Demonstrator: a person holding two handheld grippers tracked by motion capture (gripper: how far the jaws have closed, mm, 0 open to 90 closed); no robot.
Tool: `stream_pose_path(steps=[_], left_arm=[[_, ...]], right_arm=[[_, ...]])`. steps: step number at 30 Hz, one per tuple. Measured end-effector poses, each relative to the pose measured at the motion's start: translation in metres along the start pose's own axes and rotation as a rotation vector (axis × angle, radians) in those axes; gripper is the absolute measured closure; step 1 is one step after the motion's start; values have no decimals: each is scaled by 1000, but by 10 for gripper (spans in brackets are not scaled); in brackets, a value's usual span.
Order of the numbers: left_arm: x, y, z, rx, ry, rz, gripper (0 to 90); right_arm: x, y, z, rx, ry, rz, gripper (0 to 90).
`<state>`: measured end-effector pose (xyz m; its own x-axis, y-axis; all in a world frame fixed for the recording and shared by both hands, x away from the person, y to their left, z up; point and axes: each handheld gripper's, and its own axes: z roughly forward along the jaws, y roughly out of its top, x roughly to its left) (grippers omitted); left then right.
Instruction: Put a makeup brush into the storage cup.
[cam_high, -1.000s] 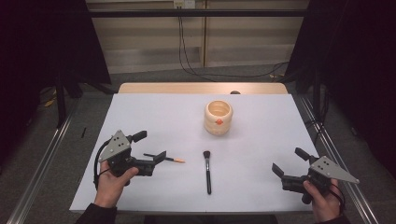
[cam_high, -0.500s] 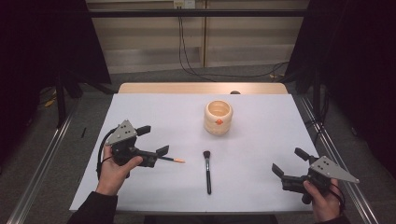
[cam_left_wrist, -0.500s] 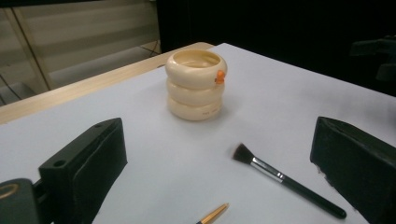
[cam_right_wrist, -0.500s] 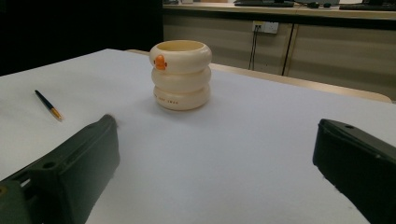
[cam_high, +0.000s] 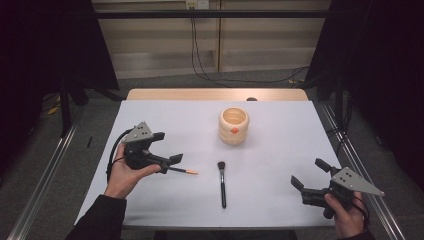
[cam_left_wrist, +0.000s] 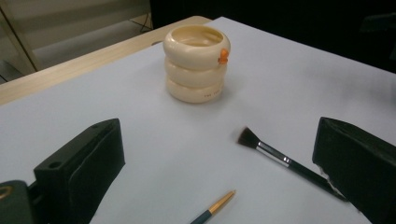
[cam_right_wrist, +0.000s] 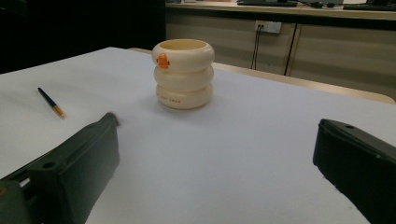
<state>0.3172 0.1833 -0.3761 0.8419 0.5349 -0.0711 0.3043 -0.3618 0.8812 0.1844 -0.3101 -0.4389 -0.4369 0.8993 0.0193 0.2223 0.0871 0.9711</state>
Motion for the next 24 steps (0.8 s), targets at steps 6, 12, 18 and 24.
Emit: stream_pose_path(steps=[6,12,18,24], left_arm=[[-1,5,6,71,-29,17,53],[0,6,11,134,-63,33,63],[1,5,16,178,-67,42,45],[0,6,24,217,-68,72,46]], right_arm=[[0,0,0,1,7,-3,0],[1,0,0,-3,10,-2,0],[1,0,0,-3,11,-4,0],[0,0,0,-2,5,-5,0]])
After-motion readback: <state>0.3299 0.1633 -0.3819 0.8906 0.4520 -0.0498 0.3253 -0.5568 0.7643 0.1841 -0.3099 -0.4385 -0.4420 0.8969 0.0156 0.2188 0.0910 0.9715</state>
